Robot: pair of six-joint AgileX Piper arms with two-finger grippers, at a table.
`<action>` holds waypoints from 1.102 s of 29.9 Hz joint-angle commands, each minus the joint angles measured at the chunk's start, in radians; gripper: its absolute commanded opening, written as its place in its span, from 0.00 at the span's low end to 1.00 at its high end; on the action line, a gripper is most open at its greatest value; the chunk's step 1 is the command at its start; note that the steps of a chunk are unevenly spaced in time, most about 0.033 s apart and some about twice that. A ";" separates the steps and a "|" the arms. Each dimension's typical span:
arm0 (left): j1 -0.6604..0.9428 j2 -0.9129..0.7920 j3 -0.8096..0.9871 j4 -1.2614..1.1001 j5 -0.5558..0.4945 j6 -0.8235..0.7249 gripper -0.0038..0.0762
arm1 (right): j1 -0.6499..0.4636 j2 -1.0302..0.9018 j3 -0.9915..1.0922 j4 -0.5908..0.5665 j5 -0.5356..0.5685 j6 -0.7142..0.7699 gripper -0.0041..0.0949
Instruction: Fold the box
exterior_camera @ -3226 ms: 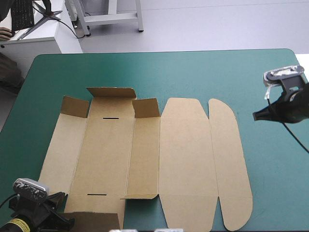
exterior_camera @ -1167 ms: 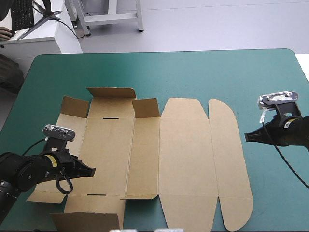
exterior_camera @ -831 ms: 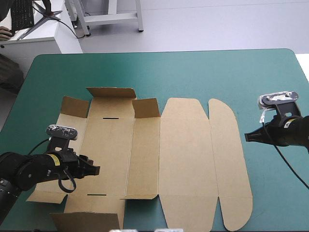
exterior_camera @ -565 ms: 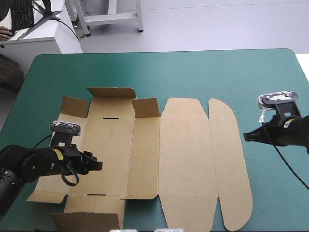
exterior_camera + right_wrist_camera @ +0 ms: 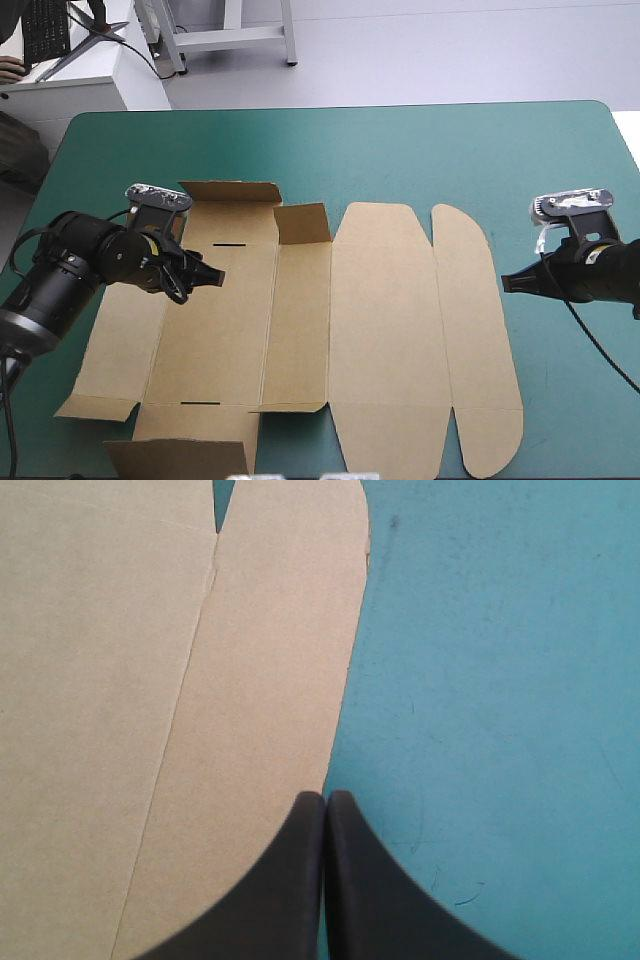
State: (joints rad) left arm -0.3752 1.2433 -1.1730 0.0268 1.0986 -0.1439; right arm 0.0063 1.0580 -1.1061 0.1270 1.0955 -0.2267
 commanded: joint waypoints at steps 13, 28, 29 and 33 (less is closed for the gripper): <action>0.031 0.081 -0.120 0.175 0.007 -0.137 0.48 | -0.010 -0.016 -0.024 0.003 -0.045 -0.008 0.02; 0.536 0.210 -0.244 0.105 0.080 -0.143 0.45 | -0.010 0.000 -0.024 -0.002 -0.046 -0.010 0.02; 0.572 0.216 -0.244 0.083 0.087 -0.135 0.44 | -0.010 0.002 -0.024 -0.002 -0.046 -0.010 0.02; 0.733 0.221 -0.238 -0.027 0.119 -0.044 0.44 | -0.010 0.011 -0.024 -0.002 -0.046 -0.010 0.02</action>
State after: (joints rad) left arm 0.2794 1.4977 -1.3849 0.0730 1.2085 -0.2444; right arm 0.0061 1.0750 -1.1061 0.1244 1.0928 -0.2279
